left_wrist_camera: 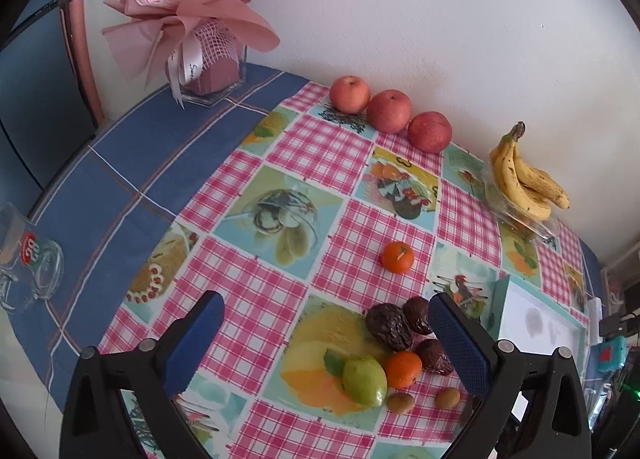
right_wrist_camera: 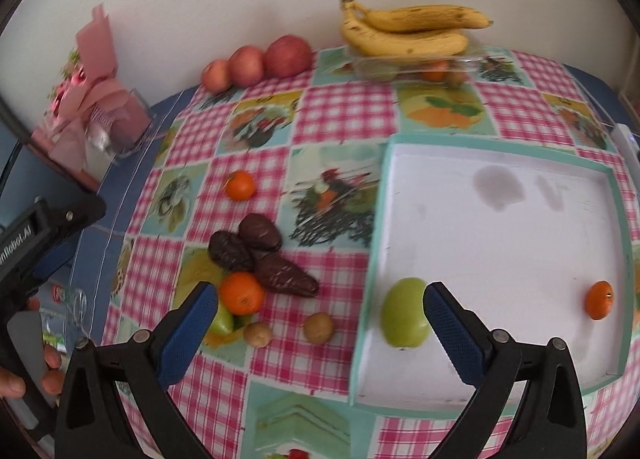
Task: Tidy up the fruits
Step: 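Move both tools back toward the fruit cluster, then grasp the second green pear with the left tool while the right tool grasps a brown kiwi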
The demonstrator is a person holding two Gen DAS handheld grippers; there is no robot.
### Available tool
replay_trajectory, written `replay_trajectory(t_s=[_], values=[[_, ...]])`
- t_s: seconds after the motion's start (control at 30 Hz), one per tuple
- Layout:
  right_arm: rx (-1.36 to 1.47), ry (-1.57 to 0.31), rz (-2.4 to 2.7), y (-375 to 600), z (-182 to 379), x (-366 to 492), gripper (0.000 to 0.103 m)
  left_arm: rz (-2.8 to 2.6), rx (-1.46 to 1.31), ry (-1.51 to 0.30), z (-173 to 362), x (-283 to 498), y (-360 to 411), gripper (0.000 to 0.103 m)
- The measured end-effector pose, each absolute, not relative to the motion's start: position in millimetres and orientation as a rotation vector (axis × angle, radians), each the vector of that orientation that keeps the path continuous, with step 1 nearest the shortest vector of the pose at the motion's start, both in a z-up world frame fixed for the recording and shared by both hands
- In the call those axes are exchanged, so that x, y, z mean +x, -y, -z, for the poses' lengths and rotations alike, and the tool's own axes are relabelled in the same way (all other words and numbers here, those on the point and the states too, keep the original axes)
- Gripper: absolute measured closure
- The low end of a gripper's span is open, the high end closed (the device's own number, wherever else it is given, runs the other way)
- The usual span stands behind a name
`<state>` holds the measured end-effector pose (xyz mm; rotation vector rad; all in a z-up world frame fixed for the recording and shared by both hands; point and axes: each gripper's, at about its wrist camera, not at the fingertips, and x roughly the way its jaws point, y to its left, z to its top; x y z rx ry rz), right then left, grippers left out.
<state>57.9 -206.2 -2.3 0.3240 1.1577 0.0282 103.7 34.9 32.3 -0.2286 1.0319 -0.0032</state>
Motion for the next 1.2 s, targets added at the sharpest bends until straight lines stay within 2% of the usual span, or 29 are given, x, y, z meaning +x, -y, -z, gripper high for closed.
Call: replay_trajectory(t_s=[0.4, 0.43, 0.57, 0.63, 0.77, 0.83, 0.97, 1.1, 1.17, 1.2], values=[[0.311, -1.150, -0.064, 203, 4, 56, 0.003, 0.009, -0.304, -1.105, -16, 103, -33, 0.001], [0.313, -1.150, -0.071, 203, 5, 56, 0.006, 0.011, -0.316, -1.114, -14, 103, -34, 0.001], [0.279, -1.161, -0.096, 196, 6, 55, 0.030, 0.023, -0.356, -1.158, -1, 103, -33, 0.008], [0.277, -1.169, -0.117, 193, 9, 54, 0.034, 0.022, -0.378, -1.188, 6, 104, -32, 0.011], [0.256, -1.201, -0.143, 184, 17, 54, 0.051, 0.009, -0.390, -1.236, 20, 105, -30, 0.014], [0.234, -1.230, -0.145, 181, 24, 55, 0.055, 0.015, -0.407, -1.259, 27, 105, -29, 0.017], [0.222, -1.276, -0.143, 178, 36, 56, 0.063, 0.028, -0.421, -1.293, 35, 104, -26, 0.018], [0.170, -1.310, -0.113, 175, 45, 56, 0.063, 0.044, -0.424, -1.324, 43, 102, -20, 0.028], [0.157, -1.322, -0.100, 174, 49, 56, 0.063, 0.041, -0.432, -1.340, 48, 101, -20, 0.029], [0.149, -1.326, -0.093, 174, 51, 56, 0.063, 0.042, -0.436, -1.350, 51, 101, -19, 0.033]])
